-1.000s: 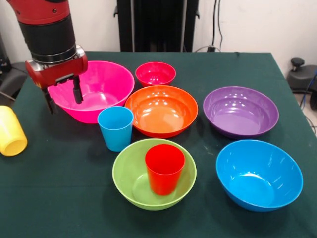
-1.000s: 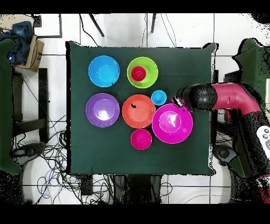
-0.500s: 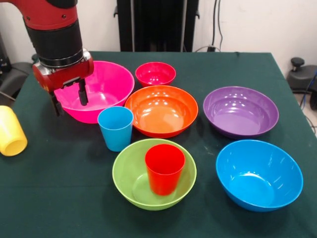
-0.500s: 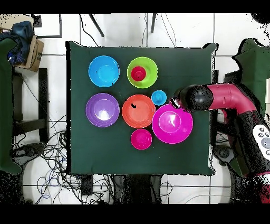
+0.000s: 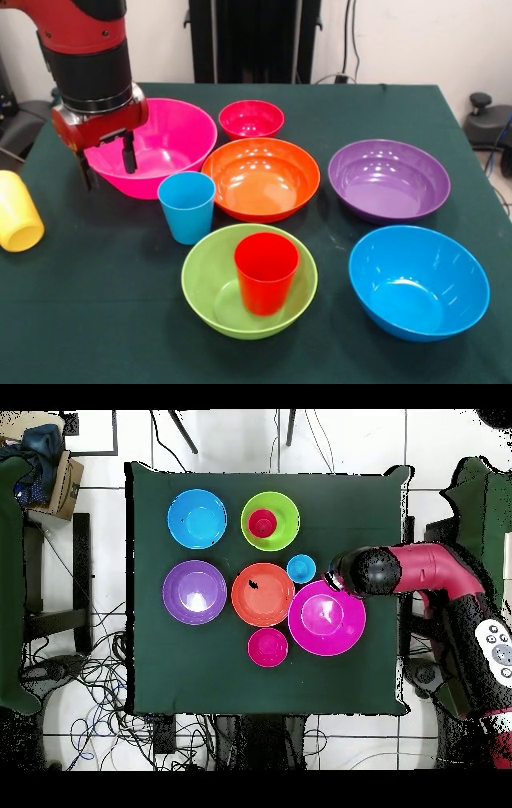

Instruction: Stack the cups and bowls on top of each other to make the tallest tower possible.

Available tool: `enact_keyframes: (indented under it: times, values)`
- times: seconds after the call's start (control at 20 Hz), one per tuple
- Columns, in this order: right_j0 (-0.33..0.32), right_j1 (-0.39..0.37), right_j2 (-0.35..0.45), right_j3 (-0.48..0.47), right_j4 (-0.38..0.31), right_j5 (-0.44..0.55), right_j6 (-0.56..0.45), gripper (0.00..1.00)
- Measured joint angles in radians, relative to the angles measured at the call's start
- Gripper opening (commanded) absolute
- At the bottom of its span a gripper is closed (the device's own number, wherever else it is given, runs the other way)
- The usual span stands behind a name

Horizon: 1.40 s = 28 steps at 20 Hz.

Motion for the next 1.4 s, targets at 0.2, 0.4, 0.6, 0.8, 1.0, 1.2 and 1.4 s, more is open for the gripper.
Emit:
enact_keyframes:
  times: [0.2, 0.4, 0.6, 0.8, 1.0, 1.2, 1.4]
  values:
    - [0.005, 0.021, -0.007, 0.0, -0.018, -0.016, 0.0, 1.0]
    - [0.011, 0.039, -0.013, -0.001, -0.032, -0.036, 0.0, 1.0]
    - [0.016, 0.042, -0.015, -0.002, -0.035, -0.053, 0.0, 1.0]
    - [0.022, 0.042, -0.024, -0.002, -0.044, -0.054, 0.0, 1.0]
    - [0.024, 0.042, -0.029, -0.002, -0.047, -0.054, 0.0, 1.0]
    - [0.024, 0.042, -0.029, -0.002, -0.047, -0.054, 0.0, 1.0]
    - [0.024, 0.042, -0.029, -0.002, -0.046, -0.054, 0.0, 1.0]
